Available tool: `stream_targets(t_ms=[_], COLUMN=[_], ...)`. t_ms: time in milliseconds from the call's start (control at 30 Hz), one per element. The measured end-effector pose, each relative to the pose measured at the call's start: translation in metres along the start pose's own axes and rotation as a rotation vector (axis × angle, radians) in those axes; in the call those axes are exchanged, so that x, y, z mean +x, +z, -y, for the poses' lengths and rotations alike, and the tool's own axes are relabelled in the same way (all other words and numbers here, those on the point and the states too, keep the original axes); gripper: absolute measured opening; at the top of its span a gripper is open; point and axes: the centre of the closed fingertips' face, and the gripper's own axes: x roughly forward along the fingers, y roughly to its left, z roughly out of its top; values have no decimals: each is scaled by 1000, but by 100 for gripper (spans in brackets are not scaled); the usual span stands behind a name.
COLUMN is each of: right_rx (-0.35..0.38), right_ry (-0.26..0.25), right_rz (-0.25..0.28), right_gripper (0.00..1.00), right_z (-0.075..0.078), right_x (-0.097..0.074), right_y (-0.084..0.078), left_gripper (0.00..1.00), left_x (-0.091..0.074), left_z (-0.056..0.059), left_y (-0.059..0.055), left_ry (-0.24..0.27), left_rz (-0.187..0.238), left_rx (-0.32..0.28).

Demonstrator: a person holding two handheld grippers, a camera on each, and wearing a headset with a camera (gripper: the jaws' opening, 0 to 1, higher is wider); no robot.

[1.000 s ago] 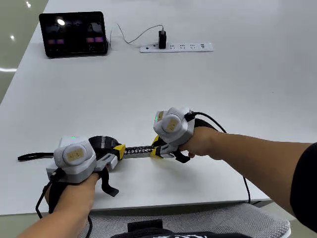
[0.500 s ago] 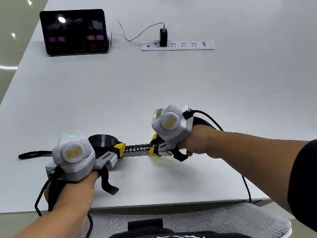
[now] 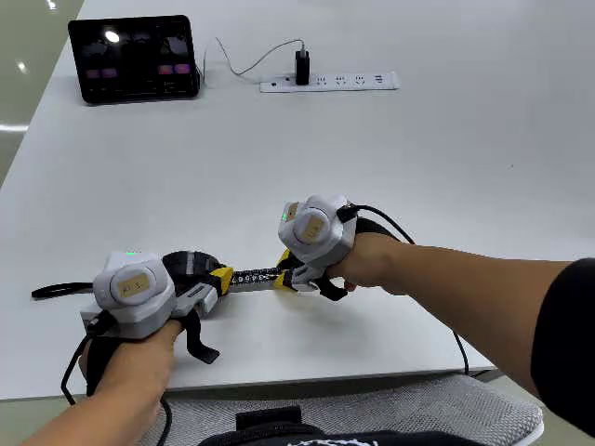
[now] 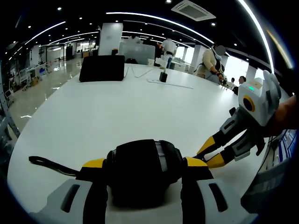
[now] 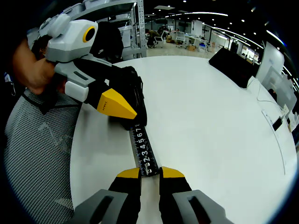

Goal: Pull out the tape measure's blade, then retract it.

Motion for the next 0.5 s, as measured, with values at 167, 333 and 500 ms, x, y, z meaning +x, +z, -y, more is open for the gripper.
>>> stream_targets(t_ms=[167,333,500], right_rx=[-2,9,11], right_ry=[6,2,-5], right_rz=[9,20,24], right_gripper=[11,11,11], right_z=[-1,-3,-4], right_x=[2,2,2], right_y=[4,6,5], left_gripper=[58,58,58], left_x=[-1,1,1], left_z=[0,0,0], left_y=[0,0,0], left_ry=[-5,-7,-8], left_rz=[-3,-8,-13], left_rx=[1,2,0])
